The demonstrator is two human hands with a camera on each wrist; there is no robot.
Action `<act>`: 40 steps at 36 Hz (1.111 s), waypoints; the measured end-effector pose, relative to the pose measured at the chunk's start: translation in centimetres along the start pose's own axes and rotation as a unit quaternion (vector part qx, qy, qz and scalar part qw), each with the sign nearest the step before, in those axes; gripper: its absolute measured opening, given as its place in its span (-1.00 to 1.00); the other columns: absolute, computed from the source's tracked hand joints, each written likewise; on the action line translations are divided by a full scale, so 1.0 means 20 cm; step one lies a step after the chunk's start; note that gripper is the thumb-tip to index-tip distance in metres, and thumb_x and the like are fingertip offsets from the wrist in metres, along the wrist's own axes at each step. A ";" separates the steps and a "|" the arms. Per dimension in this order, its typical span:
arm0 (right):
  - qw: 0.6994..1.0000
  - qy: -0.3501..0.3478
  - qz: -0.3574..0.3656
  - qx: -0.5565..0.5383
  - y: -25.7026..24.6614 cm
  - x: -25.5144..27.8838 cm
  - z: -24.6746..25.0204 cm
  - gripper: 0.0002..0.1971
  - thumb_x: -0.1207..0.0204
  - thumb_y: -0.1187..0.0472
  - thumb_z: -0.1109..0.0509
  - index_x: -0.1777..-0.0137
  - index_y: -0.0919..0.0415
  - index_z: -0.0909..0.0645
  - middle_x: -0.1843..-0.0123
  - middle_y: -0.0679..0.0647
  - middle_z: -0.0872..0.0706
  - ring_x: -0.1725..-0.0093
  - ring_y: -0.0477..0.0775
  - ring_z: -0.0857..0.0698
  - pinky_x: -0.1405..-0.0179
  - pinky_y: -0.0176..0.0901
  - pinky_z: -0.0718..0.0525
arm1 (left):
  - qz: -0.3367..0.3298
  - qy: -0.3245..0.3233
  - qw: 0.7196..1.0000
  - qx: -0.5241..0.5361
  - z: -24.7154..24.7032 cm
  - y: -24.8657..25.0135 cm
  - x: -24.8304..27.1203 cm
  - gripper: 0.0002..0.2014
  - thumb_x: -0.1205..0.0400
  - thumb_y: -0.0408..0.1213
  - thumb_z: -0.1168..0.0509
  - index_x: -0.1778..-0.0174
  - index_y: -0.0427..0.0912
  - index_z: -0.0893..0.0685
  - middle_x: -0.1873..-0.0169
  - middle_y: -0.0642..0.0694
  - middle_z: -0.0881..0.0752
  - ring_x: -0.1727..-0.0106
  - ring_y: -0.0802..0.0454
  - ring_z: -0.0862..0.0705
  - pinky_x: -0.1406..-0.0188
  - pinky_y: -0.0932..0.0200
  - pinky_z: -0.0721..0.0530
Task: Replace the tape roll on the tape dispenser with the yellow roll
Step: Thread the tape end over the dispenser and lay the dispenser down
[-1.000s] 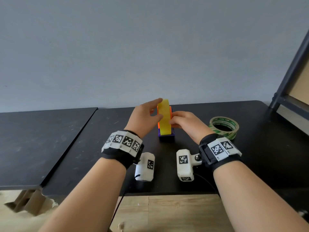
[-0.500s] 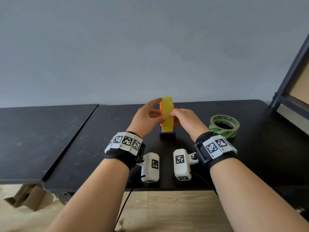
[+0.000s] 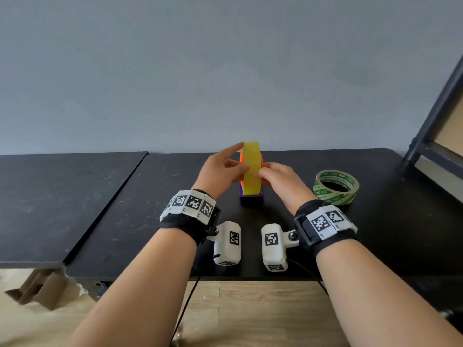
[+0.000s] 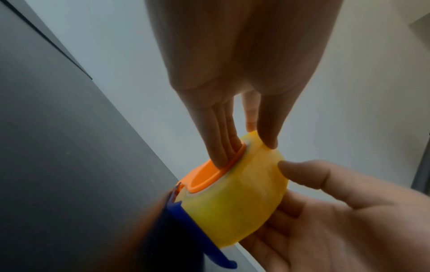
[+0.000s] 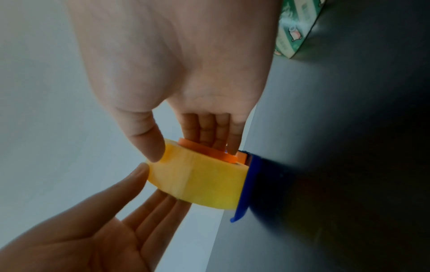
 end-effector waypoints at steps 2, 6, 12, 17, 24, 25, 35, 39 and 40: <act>1.000 0.007 -0.009 -0.001 0.00 -0.02 0.00 -0.75 -0.61 0.16 -0.29 -0.22 0.17 -0.67 -0.11 0.07 -0.76 -0.08 -0.01 -0.73 -0.01 -0.22 -0.60 | 0.000 -0.001 1.000 -0.002 0.00 0.00 0.00 -0.43 -0.62 -0.34 -0.38 -0.56 0.00 -0.45 0.07 -0.17 -0.82 0.01 -0.07 -0.83 -0.10 0.12 -0.77; 0.999 0.029 -0.038 -0.012 0.01 -0.04 0.00 -0.79 -0.65 0.13 -0.28 -0.16 0.20 -0.63 -0.20 0.21 -0.74 -0.22 0.17 -0.72 -0.36 0.06 -0.61 | 0.004 -0.002 1.000 0.001 -0.01 0.00 -0.02 -0.42 -0.62 -0.33 -0.38 -0.57 0.00 -0.44 0.07 -0.21 -0.82 0.02 -0.09 -0.83 -0.09 0.08 -0.78; 1.000 0.014 -0.024 -0.014 0.02 -0.02 0.01 -0.69 -0.43 0.09 -0.34 -0.12 0.16 -0.72 -0.14 0.16 -0.80 -0.19 0.15 -0.74 -0.41 0.20 -0.57 | 0.003 -0.010 1.000 -0.004 -0.03 0.00 -0.04 -0.47 -0.63 -0.36 -0.34 -0.53 0.08 -0.49 0.13 -0.29 -0.79 -0.02 -0.21 -0.81 -0.14 -0.07 -0.77; 1.000 -0.005 -0.004 0.000 0.01 0.02 0.01 -0.73 -0.47 0.28 -0.32 -0.11 0.10 -0.74 -0.13 0.09 -0.81 -0.22 0.11 -0.72 -0.43 0.16 -0.55 | 0.007 -0.003 1.000 -0.012 -0.04 -0.01 -0.05 -0.53 -0.64 -0.32 -0.34 -0.49 0.05 -0.54 0.08 -0.34 -0.79 -0.02 -0.23 -0.81 -0.14 -0.13 -0.76; 1.000 0.002 -0.006 -0.006 0.01 0.00 0.00 -0.84 -0.53 0.15 -0.32 0.04 0.00 -0.74 -0.09 0.06 -0.82 -0.16 0.08 -0.75 -0.41 0.17 -0.58 | 0.006 0.007 1.000 -0.028 -0.03 -0.01 -0.07 -0.55 -0.66 -0.25 -0.31 -0.50 0.06 -0.53 0.08 -0.41 -0.78 0.00 -0.30 -0.79 -0.15 -0.17 -0.75; 1.000 0.005 -0.008 -0.007 0.01 0.00 0.00 -0.85 -0.54 0.15 -0.32 0.06 -0.02 -0.73 -0.08 0.06 -0.82 -0.16 0.07 -0.75 -0.40 0.16 -0.59 | 0.005 0.009 0.999 -0.032 -0.02 -0.01 -0.07 -0.55 -0.66 -0.25 -0.31 -0.50 0.06 -0.53 0.08 -0.40 -0.78 0.00 -0.30 -0.80 -0.14 -0.17 -0.75; 0.997 0.040 -0.059 -0.027 0.06 -0.07 0.01 -0.87 -0.59 0.07 -0.32 0.11 0.08 -0.64 -0.10 0.12 -0.77 -0.16 0.13 -0.73 -0.39 0.15 -0.58 | 0.003 0.014 0.999 -0.046 -0.04 -0.02 -0.08 -0.55 -0.66 -0.19 -0.31 -0.50 0.09 -0.52 0.09 -0.33 -0.79 0.03 -0.25 -0.81 -0.12 -0.15 -0.76; 0.997 0.044 -0.053 -0.042 0.05 -0.07 0.02 -0.87 -0.57 0.05 -0.32 0.10 0.06 -0.65 -0.15 0.17 -0.77 -0.17 0.16 -0.73 -0.39 0.17 -0.58 | 0.004 0.017 0.999 -0.045 -0.04 -0.02 -0.08 -0.55 -0.66 -0.17 -0.31 -0.50 0.11 -0.52 0.09 -0.37 -0.78 0.02 -0.30 -0.79 -0.10 -0.19 -0.76; 0.996 0.047 -0.054 -0.044 0.05 -0.07 0.02 -0.87 -0.56 0.06 -0.33 0.09 0.07 -0.66 -0.15 0.17 -0.77 -0.18 0.16 -0.73 -0.39 0.17 -0.58 | 0.004 0.017 0.999 -0.044 -0.04 -0.02 -0.08 -0.55 -0.66 -0.17 -0.31 -0.50 0.10 -0.51 0.08 -0.38 -0.78 0.02 -0.31 -0.79 -0.10 -0.19 -0.76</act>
Point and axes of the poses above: each hand's wrist, its own x-axis away from the middle knuckle, its own z-axis out of the back of the hand, y = z × x, the point moved 8 cm from there along -x, towards the middle knuckle
